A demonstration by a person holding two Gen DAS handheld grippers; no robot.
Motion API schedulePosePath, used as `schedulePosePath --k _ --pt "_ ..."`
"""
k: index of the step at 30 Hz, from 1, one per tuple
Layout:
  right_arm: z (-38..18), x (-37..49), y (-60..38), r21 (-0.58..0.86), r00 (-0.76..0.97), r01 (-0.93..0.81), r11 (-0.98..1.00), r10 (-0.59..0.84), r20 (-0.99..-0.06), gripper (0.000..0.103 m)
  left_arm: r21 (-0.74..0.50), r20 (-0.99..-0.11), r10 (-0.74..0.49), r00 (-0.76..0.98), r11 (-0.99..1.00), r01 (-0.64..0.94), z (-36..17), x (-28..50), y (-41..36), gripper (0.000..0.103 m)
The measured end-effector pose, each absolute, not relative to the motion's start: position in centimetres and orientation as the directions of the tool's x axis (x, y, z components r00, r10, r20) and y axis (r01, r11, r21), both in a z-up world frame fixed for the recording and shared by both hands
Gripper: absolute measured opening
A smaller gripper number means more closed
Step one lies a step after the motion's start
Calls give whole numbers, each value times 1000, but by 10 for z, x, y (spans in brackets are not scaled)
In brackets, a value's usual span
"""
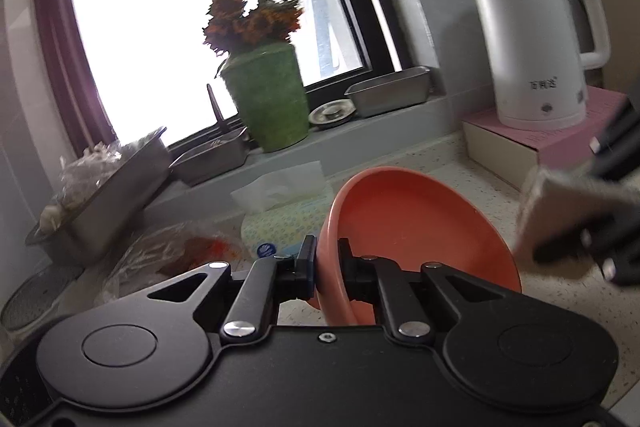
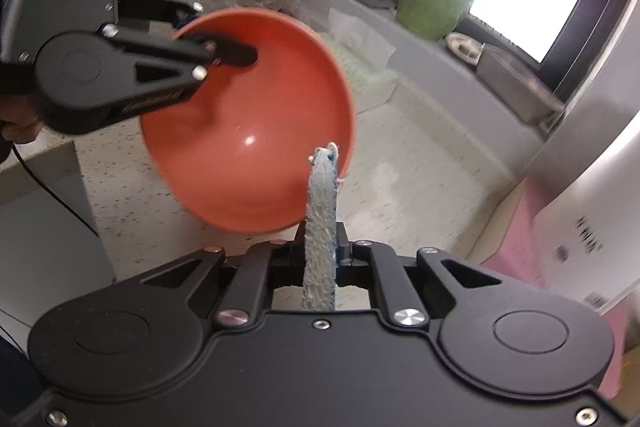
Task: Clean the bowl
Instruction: 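Rub the sponge against the bowl's outer wall with the right gripper while the left gripper tilts the bowl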
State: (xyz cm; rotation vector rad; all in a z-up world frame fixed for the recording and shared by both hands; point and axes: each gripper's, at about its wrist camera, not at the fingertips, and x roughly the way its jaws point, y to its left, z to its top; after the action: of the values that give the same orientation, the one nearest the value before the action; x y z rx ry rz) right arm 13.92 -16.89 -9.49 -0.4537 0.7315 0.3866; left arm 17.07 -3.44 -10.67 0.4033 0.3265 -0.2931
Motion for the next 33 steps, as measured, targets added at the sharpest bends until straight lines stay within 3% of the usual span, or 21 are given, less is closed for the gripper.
schedulePosePath --k 12,21,33 --pt "-105 120 -137 -196 618 -570 798 259 -742 11 313 -381 -178 907 899 308 -106 178 -31 10" --pt "-95 112 -113 -170 603 -642 748 355 -714 11 270 -397 -175 901 916 297 -108 178 -24 10" --pt "-96 115 -139 -216 624 -589 778 269 -733 11 296 -389 -180 904 904 308 -110 177 -24 10"
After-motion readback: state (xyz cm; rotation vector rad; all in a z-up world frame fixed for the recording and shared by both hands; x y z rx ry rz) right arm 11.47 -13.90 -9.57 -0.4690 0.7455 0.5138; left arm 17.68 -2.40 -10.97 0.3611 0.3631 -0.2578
